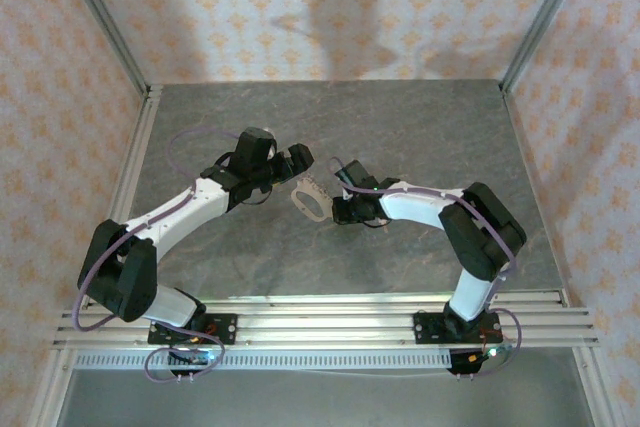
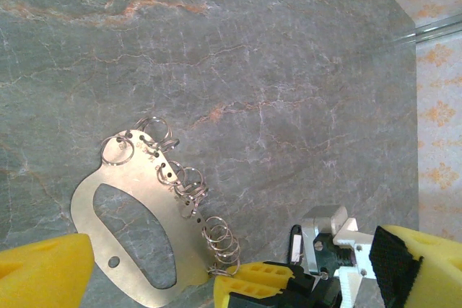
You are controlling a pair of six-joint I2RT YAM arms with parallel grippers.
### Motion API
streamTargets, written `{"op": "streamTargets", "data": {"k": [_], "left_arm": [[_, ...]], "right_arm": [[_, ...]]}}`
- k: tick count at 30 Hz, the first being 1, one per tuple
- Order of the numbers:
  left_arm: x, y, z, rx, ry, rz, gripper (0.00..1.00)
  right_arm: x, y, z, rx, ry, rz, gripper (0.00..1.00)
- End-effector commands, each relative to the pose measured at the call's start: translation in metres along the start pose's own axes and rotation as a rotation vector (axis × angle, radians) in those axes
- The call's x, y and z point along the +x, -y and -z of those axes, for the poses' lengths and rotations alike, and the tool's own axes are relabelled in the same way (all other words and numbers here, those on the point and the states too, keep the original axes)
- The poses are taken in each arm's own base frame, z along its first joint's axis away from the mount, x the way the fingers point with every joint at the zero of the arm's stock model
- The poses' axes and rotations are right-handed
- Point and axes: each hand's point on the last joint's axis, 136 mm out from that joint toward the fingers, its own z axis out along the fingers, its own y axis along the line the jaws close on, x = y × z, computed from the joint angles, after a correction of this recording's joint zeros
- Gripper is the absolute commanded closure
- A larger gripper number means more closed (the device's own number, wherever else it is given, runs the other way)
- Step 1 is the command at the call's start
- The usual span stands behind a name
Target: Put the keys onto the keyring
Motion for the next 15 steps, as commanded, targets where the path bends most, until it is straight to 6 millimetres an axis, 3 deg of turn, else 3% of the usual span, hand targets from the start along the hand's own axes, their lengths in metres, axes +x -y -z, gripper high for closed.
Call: {"op": "streamTargets", "data": {"k": [1,8,15], "left_arm": [[0.0,-0.005,0.0,-0.004,0.003,-0.008,0.0],[0.0,-0.004,-0.001,-0.001,0.003,-0.005,0.0],[0.0,-0.004,0.0,0.0,0.003,-0.004,0.0]], "right_arm": [[-0.005,-0.004,0.012,-0.011,0.047,0.001,0.79],[-0.008,-0.009,0.021,-0.039,0.068,-0.009,0.79],[-0.009,-0.015,0.014,-0.065,0.053,-0.016,0.79]]}}
